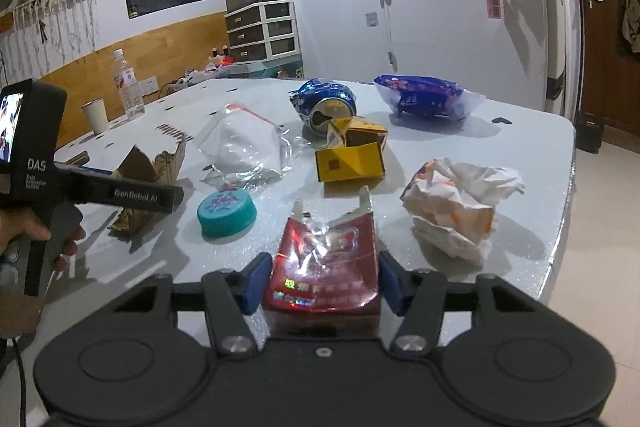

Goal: Collect trash
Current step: 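Grasp the cardboard piece with left tool while right tool grasps red wrapper, then carry the cardboard and red wrapper with both tools over the bin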

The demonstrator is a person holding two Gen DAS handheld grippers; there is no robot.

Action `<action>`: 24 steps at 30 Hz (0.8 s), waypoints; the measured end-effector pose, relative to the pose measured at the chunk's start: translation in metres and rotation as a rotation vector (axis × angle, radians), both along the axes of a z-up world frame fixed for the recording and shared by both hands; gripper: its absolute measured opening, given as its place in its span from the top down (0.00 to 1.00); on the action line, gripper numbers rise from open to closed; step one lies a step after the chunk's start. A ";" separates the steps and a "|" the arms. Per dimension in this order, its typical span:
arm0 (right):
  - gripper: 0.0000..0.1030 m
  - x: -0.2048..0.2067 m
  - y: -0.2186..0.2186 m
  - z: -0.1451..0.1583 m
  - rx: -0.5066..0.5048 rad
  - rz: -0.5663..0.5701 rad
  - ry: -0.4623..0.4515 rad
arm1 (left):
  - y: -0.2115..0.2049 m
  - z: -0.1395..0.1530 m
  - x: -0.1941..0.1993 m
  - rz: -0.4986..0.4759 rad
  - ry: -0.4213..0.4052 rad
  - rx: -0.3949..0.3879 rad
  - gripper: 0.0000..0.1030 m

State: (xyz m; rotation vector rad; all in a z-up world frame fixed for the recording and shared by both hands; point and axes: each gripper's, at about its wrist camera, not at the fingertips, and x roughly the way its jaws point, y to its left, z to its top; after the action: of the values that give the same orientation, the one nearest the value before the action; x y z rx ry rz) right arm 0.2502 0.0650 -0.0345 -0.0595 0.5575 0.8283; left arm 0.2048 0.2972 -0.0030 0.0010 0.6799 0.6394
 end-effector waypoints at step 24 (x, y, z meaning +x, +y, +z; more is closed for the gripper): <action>0.47 -0.020 -0.057 0.033 0.052 -0.066 -0.108 | -0.111 0.048 -0.071 -0.178 -0.204 0.023 0.36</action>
State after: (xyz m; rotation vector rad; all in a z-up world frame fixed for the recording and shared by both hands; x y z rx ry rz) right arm 0.2304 0.0077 -0.0019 -0.0374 0.4340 0.7700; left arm 0.1336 0.1862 0.0451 0.0174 0.4686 0.4683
